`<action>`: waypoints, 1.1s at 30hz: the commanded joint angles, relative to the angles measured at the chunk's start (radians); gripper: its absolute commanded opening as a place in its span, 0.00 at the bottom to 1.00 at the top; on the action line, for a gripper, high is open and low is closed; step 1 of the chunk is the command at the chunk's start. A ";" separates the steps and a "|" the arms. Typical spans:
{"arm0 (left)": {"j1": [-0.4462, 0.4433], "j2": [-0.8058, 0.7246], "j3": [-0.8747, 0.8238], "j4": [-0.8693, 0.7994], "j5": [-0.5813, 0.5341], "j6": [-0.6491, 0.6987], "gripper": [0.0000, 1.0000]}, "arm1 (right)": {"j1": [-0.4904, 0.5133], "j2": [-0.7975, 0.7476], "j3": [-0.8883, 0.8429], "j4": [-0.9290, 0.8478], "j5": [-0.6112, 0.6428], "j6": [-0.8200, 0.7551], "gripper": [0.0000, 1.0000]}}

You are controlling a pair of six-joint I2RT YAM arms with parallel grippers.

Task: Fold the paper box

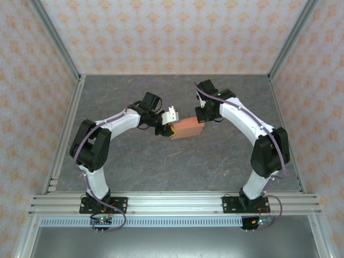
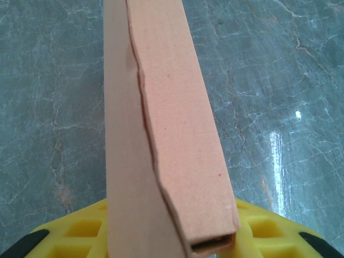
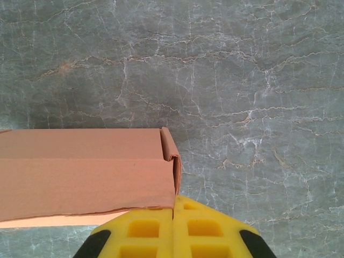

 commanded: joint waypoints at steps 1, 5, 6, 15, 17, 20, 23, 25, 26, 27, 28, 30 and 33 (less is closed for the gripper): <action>-0.007 0.019 0.022 -0.046 -0.041 0.001 0.31 | -0.007 -0.015 -0.017 0.015 0.036 -0.028 0.01; -0.007 0.022 0.025 -0.045 -0.043 -0.003 0.31 | -0.010 -0.020 -0.028 0.020 0.044 -0.035 0.01; -0.007 0.024 0.026 -0.046 -0.044 -0.003 0.31 | -0.011 -0.021 -0.030 0.023 0.045 -0.030 0.01; -0.012 0.028 0.032 -0.052 -0.050 -0.003 0.31 | -0.012 -0.038 -0.088 0.081 0.044 -0.027 0.01; -0.012 0.028 0.034 -0.054 -0.051 -0.001 0.31 | -0.013 -0.044 -0.100 0.096 0.039 -0.033 0.01; -0.013 0.029 0.034 -0.054 -0.051 -0.001 0.31 | -0.012 -0.053 -0.118 0.109 0.047 -0.038 0.01; -0.013 0.030 0.035 -0.052 -0.054 -0.005 0.31 | -0.014 -0.057 -0.114 0.110 0.042 -0.030 0.01; -0.013 0.031 0.036 -0.052 -0.057 -0.008 0.31 | -0.013 -0.060 -0.110 0.110 0.042 -0.020 0.00; -0.014 0.031 0.037 -0.055 -0.058 -0.011 0.32 | -0.013 -0.062 -0.113 0.111 0.041 -0.018 0.00; -0.013 0.031 0.040 -0.055 -0.059 -0.014 0.33 | -0.013 -0.064 -0.116 0.114 0.046 -0.012 0.00; -0.013 0.031 0.041 -0.053 -0.060 -0.018 0.34 | -0.014 -0.065 -0.124 0.118 0.046 -0.004 0.00; -0.014 0.031 0.042 -0.053 -0.062 -0.020 0.35 | -0.012 -0.069 -0.144 0.133 0.041 0.002 0.00; -0.013 0.029 0.040 -0.055 -0.062 -0.023 0.37 | -0.013 -0.075 -0.157 0.139 0.050 0.006 0.00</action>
